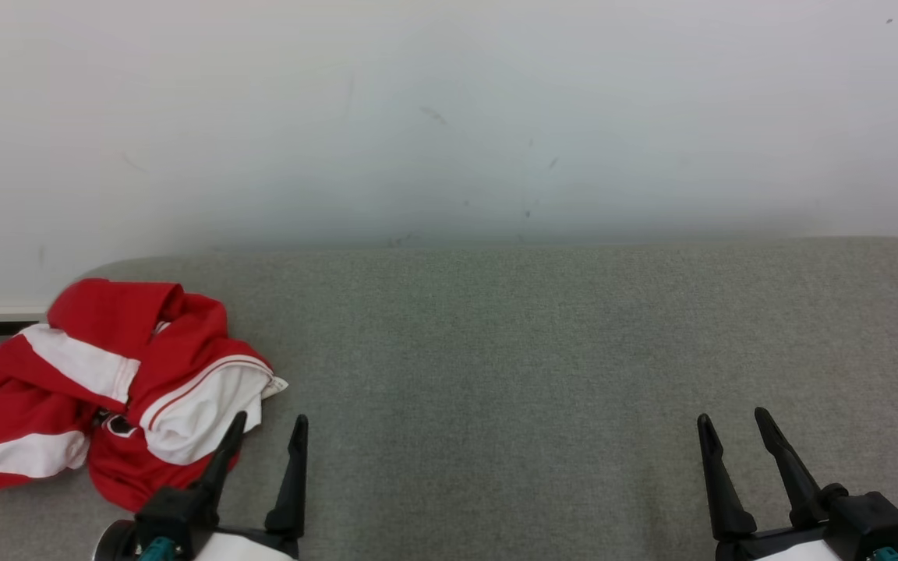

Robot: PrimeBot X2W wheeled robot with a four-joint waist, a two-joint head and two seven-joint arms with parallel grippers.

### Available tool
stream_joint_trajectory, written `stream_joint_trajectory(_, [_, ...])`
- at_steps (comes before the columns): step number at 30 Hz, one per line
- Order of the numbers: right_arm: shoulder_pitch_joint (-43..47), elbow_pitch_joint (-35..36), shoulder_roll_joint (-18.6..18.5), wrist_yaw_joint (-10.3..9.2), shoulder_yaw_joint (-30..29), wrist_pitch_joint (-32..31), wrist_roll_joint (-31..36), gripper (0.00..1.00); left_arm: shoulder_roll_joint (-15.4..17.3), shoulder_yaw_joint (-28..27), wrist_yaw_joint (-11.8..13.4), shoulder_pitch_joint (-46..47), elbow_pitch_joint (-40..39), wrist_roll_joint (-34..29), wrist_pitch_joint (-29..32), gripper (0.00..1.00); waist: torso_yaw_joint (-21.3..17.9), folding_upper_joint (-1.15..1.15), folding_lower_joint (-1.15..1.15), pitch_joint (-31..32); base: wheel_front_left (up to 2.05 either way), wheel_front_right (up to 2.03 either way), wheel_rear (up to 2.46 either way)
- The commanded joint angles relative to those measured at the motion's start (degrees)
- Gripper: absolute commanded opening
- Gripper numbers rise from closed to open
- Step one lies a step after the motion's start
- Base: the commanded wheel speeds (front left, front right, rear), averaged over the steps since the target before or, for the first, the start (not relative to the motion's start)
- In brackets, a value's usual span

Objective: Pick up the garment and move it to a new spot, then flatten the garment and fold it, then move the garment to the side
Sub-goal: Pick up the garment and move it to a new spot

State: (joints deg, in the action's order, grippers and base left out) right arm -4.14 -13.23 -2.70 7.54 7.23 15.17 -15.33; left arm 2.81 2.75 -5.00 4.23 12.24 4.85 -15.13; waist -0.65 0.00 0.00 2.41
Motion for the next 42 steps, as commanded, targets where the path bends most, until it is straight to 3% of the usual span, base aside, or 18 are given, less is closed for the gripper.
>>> stream_joint_trajectory(1, [0.06,-0.09,-0.35,-0.1,-0.16,-0.03,-0.35,1.0,0.16,0.0,0.08,0.23,0.15,0.49,-0.04,1.0,0.04,0.0,0.0,-0.04,0.0,0.0,0.0])
stream_joint_trajectory(16, [0.82,1.31,-0.33,-0.1,0.75,-0.04,-2.24,1.0,0.17,-0.59,-0.08,1.16,0.59,1.15,-0.04,1.0,3.16,0.0,0.0,-0.5,0.0,0.0,0.0])
stream_joint_trajectory(42, [0.16,1.25,-0.33,-0.1,4.85,-0.04,-4.52,1.0,0.17,-2.94,-0.32,1.4,1.18,0.53,-0.04,1.0,21.75,0.0,0.0,-1.94,0.0,0.0,0.0])
